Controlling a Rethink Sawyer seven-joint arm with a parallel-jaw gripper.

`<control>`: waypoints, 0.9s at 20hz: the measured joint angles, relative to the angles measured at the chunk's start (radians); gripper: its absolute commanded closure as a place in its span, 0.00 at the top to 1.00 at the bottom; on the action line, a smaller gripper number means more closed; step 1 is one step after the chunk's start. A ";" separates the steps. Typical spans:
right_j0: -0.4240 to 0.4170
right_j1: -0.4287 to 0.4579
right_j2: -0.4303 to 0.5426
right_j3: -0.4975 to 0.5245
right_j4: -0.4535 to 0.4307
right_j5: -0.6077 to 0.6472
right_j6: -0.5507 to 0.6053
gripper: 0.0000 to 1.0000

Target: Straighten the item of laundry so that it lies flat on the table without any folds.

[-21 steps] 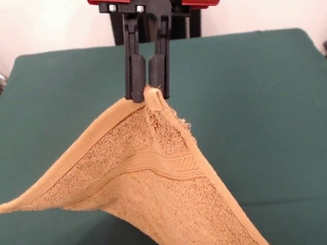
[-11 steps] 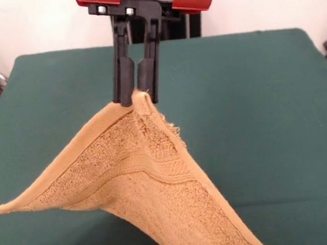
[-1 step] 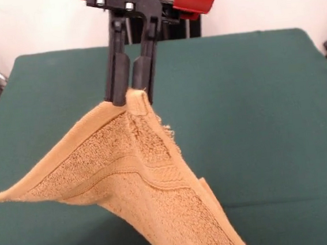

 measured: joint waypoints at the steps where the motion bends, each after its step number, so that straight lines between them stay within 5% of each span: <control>1: 0.009 0.000 -0.008 0.009 0.000 -0.023 0.000 0.00; 18: 0.108 0.090 -0.126 0.080 0.018 -0.291 0.000 0.00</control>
